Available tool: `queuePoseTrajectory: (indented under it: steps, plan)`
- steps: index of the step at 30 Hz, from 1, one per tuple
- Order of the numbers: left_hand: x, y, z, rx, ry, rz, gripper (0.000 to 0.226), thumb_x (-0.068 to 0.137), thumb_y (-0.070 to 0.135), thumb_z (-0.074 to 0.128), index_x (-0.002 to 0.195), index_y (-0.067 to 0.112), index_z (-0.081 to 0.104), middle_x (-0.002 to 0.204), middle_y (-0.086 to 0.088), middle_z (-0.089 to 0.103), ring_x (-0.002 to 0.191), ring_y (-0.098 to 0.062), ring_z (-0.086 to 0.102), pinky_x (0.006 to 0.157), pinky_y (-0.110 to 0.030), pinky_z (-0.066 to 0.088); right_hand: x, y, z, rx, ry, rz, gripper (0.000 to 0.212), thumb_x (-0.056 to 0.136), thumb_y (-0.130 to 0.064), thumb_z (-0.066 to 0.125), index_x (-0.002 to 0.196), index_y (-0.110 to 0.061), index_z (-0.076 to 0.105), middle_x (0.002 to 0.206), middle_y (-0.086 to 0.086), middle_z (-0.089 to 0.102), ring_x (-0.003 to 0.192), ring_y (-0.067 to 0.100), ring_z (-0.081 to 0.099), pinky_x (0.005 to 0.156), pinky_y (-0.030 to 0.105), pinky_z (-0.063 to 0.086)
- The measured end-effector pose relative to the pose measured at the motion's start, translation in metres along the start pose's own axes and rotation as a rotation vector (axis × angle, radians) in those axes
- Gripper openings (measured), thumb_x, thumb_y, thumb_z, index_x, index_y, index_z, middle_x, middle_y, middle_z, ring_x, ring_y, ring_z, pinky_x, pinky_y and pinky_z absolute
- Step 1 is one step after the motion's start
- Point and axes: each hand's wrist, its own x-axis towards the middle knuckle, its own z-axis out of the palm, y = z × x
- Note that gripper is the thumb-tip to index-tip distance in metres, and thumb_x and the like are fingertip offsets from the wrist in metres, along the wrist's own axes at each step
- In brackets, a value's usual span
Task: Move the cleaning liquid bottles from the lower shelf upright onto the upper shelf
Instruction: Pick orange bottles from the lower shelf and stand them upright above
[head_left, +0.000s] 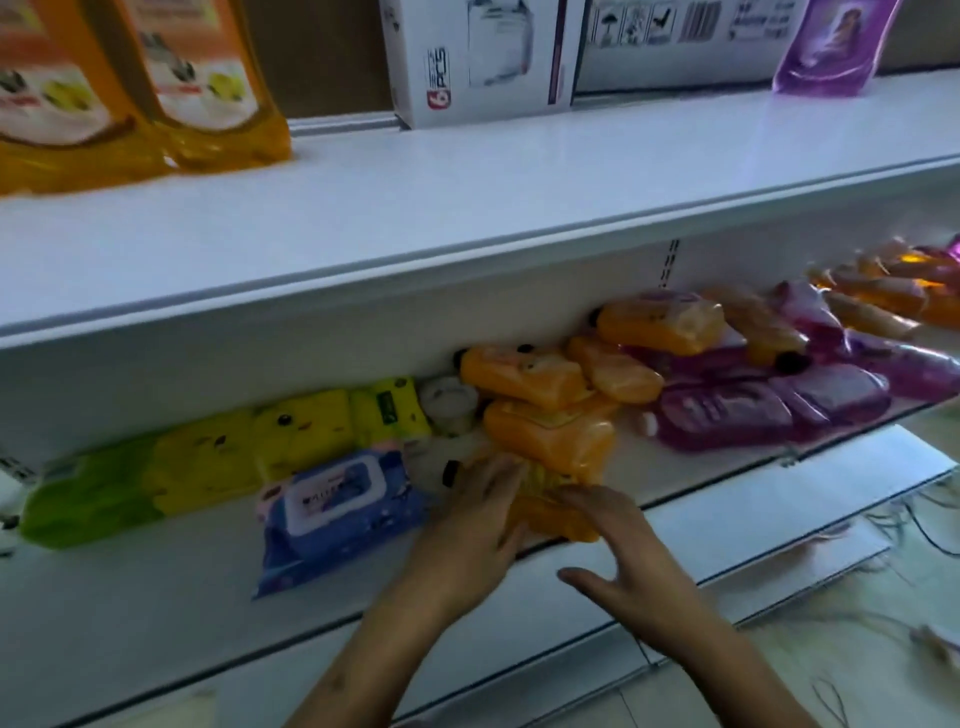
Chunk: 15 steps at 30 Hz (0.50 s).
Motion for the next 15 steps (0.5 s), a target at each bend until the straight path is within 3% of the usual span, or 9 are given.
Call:
queuePoseTrajectory:
  steps: [3,5,8,11,15]
  plan:
    - [0.022,-0.02,0.025,0.115,-0.052,0.019,0.064,0.096,0.045,0.041,0.152,0.017,0.03,0.158,-0.004,0.026,0.144,-0.027,0.025,0.116,-0.042,0.029,0.008,0.01,0.014,-0.127,0.027,-0.043,0.07,0.082,-0.03,0.079,0.143,-0.03,0.044,0.143,-0.007,0.045,0.133,0.016,0.036,0.11,0.035,0.037]
    - [0.032,-0.029,0.03,0.162,-0.051,0.013,0.076,0.091,0.056,0.049,0.153,0.019,0.026,0.159,-0.006,0.024,0.145,-0.029,0.021,0.119,-0.045,0.022,0.014,0.012,0.015,-0.195,0.052,-0.012,0.073,0.079,-0.03,0.08,0.144,-0.022,0.047,0.145,-0.001,0.045,0.133,0.021,0.037,0.106,0.037,0.042]
    - [0.044,-0.04,0.034,0.267,-0.058,0.007,0.08,0.091,0.048,0.061,0.155,0.025,0.019,0.161,-0.006,0.017,0.148,-0.026,0.013,0.12,-0.042,0.016,0.015,0.01,0.019,-0.285,0.046,0.008,0.072,0.078,-0.022,0.08,0.143,-0.021,0.05,0.147,0.0,0.042,0.134,0.02,0.032,0.098,0.034,0.046]
    - [0.041,-0.04,0.034,0.257,-0.044,-0.021,0.078,0.089,0.042,0.067,0.153,0.03,0.023,0.155,-0.004,0.027,0.141,-0.025,0.022,0.114,-0.035,0.023,0.014,0.008,0.026,-0.265,0.131,0.009,0.068,0.072,0.007,0.069,0.136,-0.015,0.059,0.141,0.007,0.05,0.129,0.027,0.042,0.098,0.039,0.049]
    - [0.013,-0.034,0.043,0.273,0.02,-0.047,0.083,0.081,0.058,0.067,0.15,0.035,0.027,0.145,-0.001,0.036,0.132,-0.024,0.03,0.104,-0.038,0.038,0.01,0.0,0.033,-0.331,0.174,0.074,0.068,0.072,0.006,0.072,0.135,-0.016,0.059,0.139,0.008,0.052,0.124,0.031,0.05,0.095,0.043,0.052]
